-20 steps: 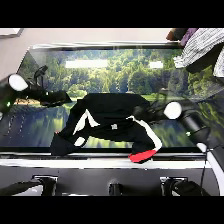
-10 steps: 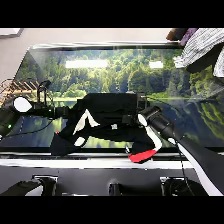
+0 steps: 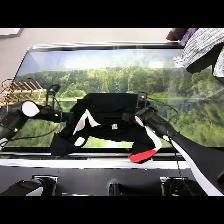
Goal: Fold the clothes and pants, and hang the long-sleeved shirts on hangers.
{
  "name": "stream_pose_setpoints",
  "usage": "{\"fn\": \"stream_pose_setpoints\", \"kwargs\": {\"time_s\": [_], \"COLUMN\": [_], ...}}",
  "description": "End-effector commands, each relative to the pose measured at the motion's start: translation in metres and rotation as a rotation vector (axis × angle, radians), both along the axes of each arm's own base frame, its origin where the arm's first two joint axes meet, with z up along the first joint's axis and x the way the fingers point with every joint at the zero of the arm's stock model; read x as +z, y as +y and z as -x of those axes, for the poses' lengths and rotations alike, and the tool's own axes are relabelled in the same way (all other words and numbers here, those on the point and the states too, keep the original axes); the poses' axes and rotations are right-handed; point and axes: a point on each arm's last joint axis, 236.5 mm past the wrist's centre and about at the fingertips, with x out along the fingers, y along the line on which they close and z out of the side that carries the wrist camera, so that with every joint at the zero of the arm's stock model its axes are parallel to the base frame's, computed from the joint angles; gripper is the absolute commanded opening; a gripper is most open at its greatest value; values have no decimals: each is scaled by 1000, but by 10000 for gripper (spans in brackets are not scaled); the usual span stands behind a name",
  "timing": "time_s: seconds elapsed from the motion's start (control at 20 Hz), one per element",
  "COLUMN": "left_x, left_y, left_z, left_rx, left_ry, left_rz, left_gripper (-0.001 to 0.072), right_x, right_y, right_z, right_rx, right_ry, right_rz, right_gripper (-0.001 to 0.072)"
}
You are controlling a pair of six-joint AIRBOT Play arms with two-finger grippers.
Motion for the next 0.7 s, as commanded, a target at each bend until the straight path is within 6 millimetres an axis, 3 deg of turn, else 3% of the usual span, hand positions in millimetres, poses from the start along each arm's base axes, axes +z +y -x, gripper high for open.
{"fn": "stream_pose_setpoints", "kwargs": {"time_s": [0.0, 0.3, 0.5, 0.65], "left_x": [-22, -39, -65, -73], "left_y": [-32, -87, -91, -92], "left_z": [23, 36, 44, 28], "left_rx": [-188, -406, -500, -480], "left_ry": [-36, -204, -188, -230], "left_rz": [-40, -107, -192, -204], "left_gripper": [615, 614, 614, 601], "right_x": [9, 19, 24, 27], "right_y": [-15, -2, 7, 11], "right_z": [19, 34, 39, 45], "right_rx": [-33, -67, -81, -89], "right_ry": [60, 106, 124, 143], "right_rz": [40, -48, -98, -121], "right_gripper": [39, 39, 39, 39]}}
